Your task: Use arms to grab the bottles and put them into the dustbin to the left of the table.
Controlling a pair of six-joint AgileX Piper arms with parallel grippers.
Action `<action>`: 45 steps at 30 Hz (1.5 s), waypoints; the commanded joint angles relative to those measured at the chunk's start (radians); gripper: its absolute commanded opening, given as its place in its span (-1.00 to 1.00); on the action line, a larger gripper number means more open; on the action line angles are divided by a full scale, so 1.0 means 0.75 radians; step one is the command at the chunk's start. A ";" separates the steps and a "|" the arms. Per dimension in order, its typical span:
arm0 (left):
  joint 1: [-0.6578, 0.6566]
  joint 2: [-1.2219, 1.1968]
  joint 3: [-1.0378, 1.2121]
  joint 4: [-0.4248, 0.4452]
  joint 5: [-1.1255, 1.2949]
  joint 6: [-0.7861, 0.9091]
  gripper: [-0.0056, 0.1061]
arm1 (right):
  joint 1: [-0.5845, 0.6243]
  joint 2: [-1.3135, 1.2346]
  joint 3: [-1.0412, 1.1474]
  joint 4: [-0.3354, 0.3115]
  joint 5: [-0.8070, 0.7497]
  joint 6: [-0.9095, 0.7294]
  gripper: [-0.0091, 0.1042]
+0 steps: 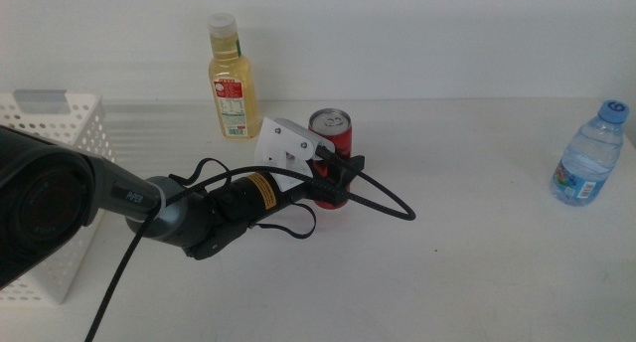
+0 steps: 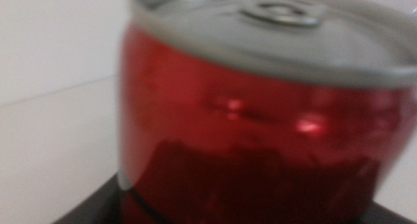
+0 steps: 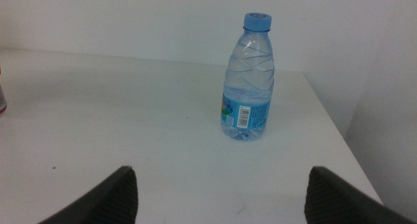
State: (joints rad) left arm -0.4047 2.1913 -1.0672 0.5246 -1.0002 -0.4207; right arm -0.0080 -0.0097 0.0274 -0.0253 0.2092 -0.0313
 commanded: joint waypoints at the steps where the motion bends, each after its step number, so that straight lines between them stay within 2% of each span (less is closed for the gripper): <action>1: -0.004 -0.072 -0.032 -0.034 -0.113 -0.003 0.04 | -0.007 -0.036 -0.009 -0.009 -0.102 -0.004 0.35; 4: -0.004 -0.072 -0.032 -0.034 -0.108 -0.010 -0.33 | -0.007 -0.036 -0.009 -0.009 -0.102 -0.004 0.35; 5: -0.004 -0.087 -0.032 -0.037 -0.038 -0.014 -0.66 | -0.007 -0.036 -0.009 -0.009 -0.102 -0.004 0.35; 9: -0.007 -0.174 -0.032 -0.030 0.212 -0.038 -0.99 | -0.007 -0.036 -0.009 -0.009 -0.102 -0.004 0.35; 12: -0.007 -0.272 -0.032 0.006 0.352 -0.046 -0.99 | -0.007 -0.036 -0.009 -0.009 -0.102 -0.004 0.35; 16: -0.007 -0.387 -0.032 0.117 0.477 -0.173 -0.99 | -0.007 -0.036 -0.009 -0.009 -0.102 -0.004 0.35; 19: -0.007 -0.464 -0.032 0.259 0.581 -0.305 -0.99 | -0.007 -0.036 -0.009 -0.009 -0.102 -0.004 0.35; 26: -0.007 -0.648 -0.032 0.680 0.649 -0.731 -0.99 | -0.007 -0.036 -0.009 -0.009 -0.102 -0.004 0.35; 34: -0.007 -0.874 -0.032 0.955 0.956 -1.150 -0.99 | -0.007 -0.036 -0.009 -0.009 -0.102 -0.004 0.35; 38: -0.009 -0.969 -0.032 1.131 1.016 -1.310 -0.99 | -0.007 -0.036 -0.009 -0.009 -0.102 -0.004 0.35; 45: -0.016 -1.045 -0.032 1.134 1.027 -1.369 -0.99 | -0.007 -0.036 -0.009 -0.009 -0.102 -0.004 0.35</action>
State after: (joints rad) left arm -0.4078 1.4648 -1.0564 1.4047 -0.2148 -1.4274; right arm -0.0080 -0.0097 0.0274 -0.0253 0.2092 -0.0313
